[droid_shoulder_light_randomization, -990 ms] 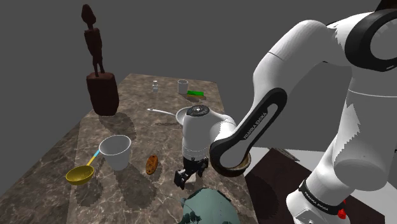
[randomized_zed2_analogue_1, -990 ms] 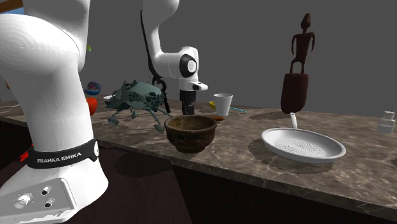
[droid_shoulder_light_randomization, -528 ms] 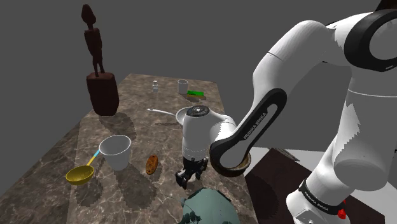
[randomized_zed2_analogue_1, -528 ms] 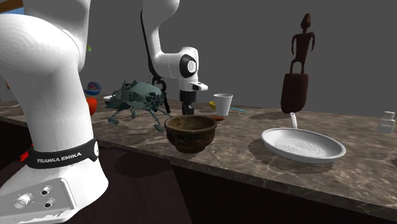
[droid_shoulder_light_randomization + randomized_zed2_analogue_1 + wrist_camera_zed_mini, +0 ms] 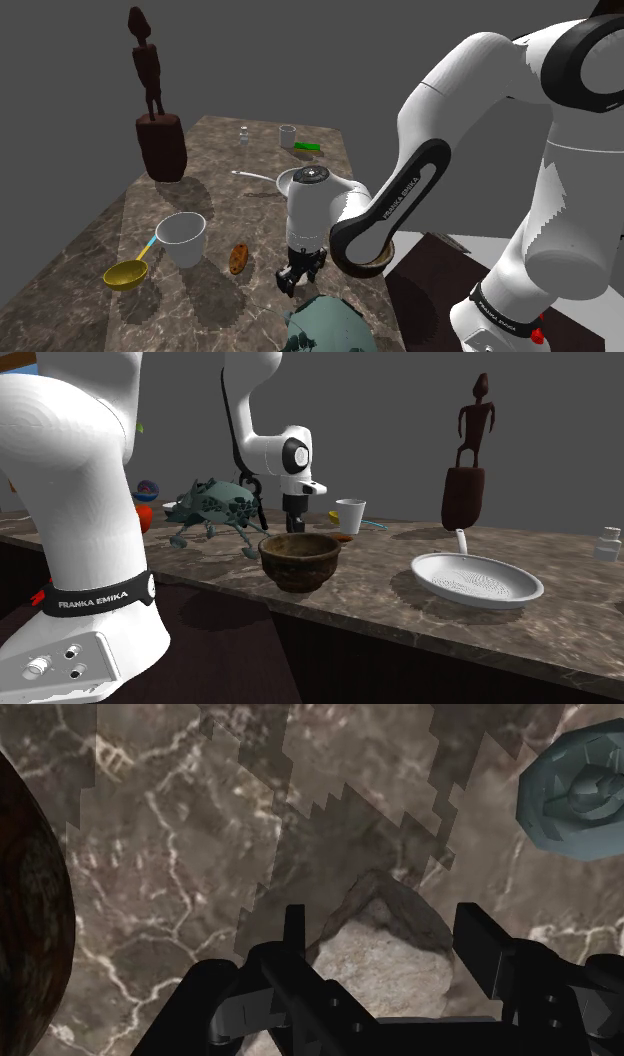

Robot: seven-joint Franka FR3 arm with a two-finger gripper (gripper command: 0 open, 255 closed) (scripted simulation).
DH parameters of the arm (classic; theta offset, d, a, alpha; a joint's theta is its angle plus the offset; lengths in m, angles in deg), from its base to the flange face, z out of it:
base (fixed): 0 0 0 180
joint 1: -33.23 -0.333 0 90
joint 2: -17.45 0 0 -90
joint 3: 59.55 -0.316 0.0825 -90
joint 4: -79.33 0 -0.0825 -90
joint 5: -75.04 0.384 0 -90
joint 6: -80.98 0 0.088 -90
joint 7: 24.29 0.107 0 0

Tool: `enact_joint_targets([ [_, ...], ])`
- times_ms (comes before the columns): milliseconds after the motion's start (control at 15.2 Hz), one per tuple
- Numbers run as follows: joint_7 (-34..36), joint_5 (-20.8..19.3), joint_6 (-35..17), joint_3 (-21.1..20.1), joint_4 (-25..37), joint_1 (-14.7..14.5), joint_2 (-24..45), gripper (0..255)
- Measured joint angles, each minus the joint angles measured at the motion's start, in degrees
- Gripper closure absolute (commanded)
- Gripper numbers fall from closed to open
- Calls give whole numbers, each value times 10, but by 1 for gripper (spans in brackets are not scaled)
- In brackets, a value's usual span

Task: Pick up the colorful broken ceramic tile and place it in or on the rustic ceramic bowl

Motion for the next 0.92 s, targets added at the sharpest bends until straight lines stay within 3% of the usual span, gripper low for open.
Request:
enact_joint_targets([
  [924,-72,103,83,-49,3,34,-98,255],
])
